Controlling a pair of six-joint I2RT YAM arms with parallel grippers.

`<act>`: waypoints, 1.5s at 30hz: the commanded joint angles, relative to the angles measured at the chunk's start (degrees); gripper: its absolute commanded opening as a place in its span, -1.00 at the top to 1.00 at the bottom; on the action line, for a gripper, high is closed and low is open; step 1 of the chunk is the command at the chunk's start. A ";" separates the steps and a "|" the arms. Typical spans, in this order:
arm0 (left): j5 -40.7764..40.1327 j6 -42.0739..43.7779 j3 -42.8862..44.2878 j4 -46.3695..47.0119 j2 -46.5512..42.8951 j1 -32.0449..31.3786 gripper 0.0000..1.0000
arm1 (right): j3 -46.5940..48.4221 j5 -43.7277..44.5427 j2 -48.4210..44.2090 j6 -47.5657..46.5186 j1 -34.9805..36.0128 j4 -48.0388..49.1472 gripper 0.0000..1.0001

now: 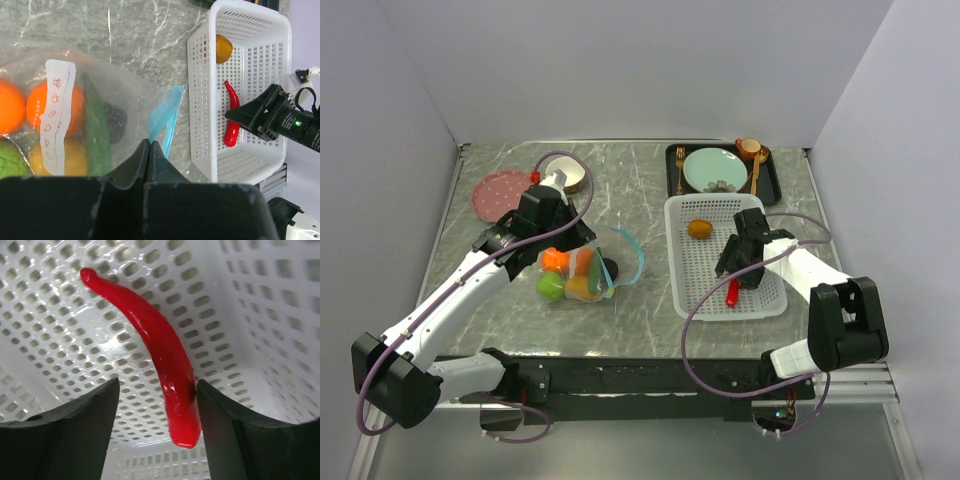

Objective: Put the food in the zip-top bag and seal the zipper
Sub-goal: Pick up the fake vegetable from the bin.

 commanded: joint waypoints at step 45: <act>-0.35 -0.14 0.79 2.03 -0.91 0.14 0.99 | 5.55 7.03 1.34 -4.30 9.52 -4.39 -0.25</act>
